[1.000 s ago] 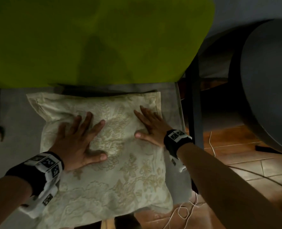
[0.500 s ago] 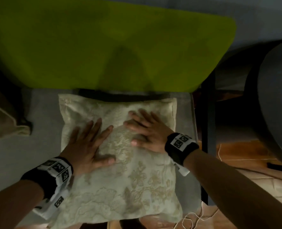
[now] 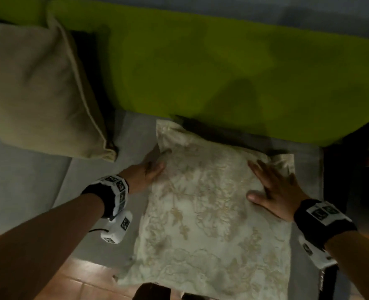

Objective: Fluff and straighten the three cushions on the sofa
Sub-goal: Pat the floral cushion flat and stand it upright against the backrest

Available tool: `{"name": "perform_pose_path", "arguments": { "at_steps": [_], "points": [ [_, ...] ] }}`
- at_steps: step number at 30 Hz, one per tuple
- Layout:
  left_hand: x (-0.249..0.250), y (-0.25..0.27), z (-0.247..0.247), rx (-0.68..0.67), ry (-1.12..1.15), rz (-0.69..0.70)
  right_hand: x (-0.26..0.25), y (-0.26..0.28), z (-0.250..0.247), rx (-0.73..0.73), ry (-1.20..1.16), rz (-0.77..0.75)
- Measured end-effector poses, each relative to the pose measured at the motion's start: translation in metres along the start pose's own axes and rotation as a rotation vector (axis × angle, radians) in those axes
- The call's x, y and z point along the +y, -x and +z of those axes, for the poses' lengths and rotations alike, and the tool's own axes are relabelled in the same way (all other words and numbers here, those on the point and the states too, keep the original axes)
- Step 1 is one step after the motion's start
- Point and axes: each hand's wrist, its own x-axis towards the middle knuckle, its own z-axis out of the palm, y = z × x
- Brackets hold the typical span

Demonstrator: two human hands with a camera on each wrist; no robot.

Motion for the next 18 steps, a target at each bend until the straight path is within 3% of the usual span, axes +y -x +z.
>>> {"name": "perform_pose_path", "arguments": {
  "at_steps": [4, 6, 11, 15, 18],
  "points": [
    [0.023, -0.018, -0.029, 0.178, 0.664, 0.040, -0.007, 0.012, 0.007, 0.043, 0.063, 0.004],
    [0.041, -0.027, -0.042, 0.230, 0.713, 0.082, -0.010, 0.014, 0.008, 0.044, 0.075, 0.005],
    [0.042, -0.041, -0.059, 0.383, 0.563, 0.064, -0.010, 0.021, 0.008, 0.053, 0.079, 0.025],
    [0.020, -0.050, -0.059, 0.478, 0.128, 0.032, -0.012, 0.025, 0.004, 0.059, 0.044, 0.044],
    [0.030, -0.043, -0.058, 0.535, -0.184, 0.210, -0.007, 0.032, -0.010, 0.118, 0.060, 0.023]
  ]
}}
